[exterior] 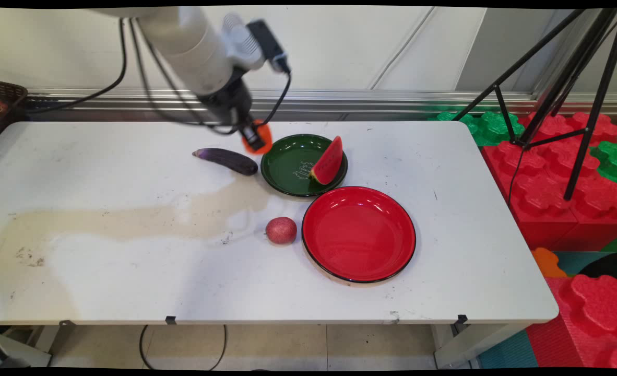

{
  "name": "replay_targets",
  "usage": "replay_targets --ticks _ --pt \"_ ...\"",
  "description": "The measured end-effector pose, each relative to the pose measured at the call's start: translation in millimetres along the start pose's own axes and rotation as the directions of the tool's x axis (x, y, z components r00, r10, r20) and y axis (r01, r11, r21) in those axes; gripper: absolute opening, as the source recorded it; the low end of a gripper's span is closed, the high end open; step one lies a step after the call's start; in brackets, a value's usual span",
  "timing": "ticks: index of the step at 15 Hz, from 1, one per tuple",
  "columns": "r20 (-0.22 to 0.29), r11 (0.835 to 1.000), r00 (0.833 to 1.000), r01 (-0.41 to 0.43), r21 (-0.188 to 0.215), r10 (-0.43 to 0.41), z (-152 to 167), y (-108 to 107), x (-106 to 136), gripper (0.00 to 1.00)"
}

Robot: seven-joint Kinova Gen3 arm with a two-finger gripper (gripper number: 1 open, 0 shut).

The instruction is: Place the picked object on the table

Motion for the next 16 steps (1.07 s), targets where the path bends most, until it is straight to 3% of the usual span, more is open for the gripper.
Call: replay_targets --ticks 7,16 --pt "0.065 0.999 0.997 -0.027 -0.031 0.029 8 13 -48 0.0" --pt "0.106 0.997 0.993 -0.04 -0.06 0.047 56 22 -74 0.0"
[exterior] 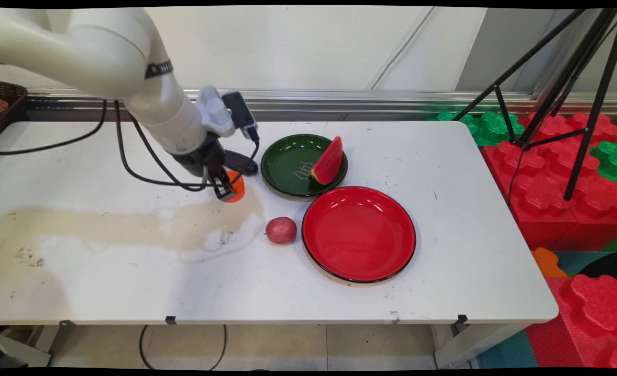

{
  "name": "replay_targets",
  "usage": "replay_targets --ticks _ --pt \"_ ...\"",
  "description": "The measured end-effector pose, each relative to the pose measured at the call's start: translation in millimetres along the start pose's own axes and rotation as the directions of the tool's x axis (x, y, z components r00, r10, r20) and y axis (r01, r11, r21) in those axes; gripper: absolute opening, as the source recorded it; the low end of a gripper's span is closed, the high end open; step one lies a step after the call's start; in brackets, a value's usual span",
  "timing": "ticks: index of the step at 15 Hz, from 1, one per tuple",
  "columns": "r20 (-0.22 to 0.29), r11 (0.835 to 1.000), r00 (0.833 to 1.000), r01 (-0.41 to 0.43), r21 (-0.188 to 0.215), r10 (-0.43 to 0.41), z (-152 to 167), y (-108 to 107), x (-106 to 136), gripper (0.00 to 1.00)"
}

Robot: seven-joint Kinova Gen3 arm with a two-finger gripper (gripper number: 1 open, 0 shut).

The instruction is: Place the picked object on the table

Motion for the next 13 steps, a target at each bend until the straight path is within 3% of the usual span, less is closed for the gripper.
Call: replay_targets --ticks 10,11,13 --pt "0.005 0.998 0.999 -0.05 -0.044 0.05 62 1 -10 0.0" --pt "0.003 0.997 0.998 -0.056 -0.047 0.057 65 1 -10 1.0" --pt "-0.001 0.996 0.998 -0.069 -0.051 0.07 68 1 -12 1.0"
